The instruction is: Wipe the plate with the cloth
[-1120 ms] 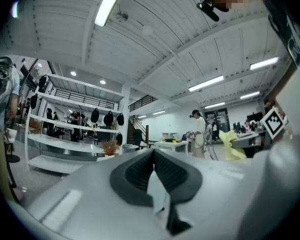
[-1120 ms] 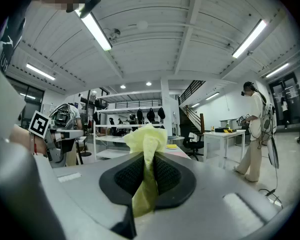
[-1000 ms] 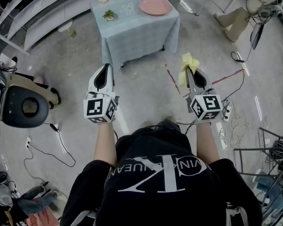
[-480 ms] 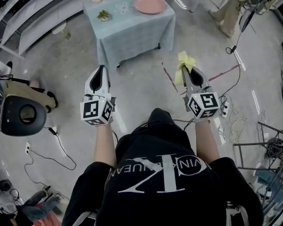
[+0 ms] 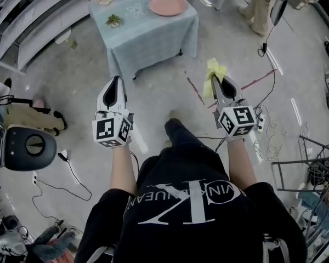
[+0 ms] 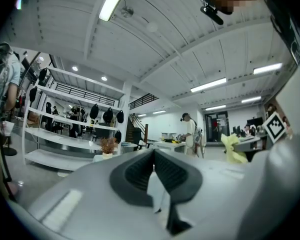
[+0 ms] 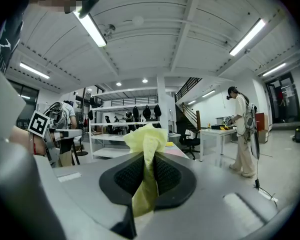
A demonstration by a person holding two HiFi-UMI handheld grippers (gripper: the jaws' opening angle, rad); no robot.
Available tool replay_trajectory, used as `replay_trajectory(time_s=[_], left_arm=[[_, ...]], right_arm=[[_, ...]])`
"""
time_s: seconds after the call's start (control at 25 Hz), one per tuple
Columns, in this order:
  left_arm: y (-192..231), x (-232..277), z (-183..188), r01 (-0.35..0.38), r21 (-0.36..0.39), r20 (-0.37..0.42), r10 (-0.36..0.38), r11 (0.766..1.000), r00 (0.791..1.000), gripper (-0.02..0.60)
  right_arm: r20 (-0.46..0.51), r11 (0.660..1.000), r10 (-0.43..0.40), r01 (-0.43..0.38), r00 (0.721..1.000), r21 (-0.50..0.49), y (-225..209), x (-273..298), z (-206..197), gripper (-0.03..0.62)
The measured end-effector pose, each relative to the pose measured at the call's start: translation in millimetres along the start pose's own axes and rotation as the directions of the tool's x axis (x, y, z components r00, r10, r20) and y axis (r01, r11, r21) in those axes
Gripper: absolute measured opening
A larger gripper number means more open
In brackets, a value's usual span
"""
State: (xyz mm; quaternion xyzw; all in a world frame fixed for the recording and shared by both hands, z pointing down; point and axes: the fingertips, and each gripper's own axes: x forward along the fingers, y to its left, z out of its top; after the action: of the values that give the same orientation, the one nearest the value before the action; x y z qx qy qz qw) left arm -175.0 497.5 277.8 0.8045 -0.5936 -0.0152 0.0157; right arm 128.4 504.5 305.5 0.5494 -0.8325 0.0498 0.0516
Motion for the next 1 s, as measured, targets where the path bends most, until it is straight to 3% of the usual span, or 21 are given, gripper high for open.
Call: replay_trajectory(time_s=[0.36,1.0], left_arm=[[19.2,48.8,9.1,-0.034,0.014,-0.005,0.034,0.999,0.999,0.0],[38.3,183.8,19.8,-0.049,0.028,-0.002,0.049,0.998,0.999,0.0]], right_arm=[[0.023,0.999,0.013,-0.013,1.0,0.035,-26.0,55.0,10.4,0.043],[0.009,0.998,0.055,-0.055,0.998,0.039,-90.6,175.8,26.0,0.043]])
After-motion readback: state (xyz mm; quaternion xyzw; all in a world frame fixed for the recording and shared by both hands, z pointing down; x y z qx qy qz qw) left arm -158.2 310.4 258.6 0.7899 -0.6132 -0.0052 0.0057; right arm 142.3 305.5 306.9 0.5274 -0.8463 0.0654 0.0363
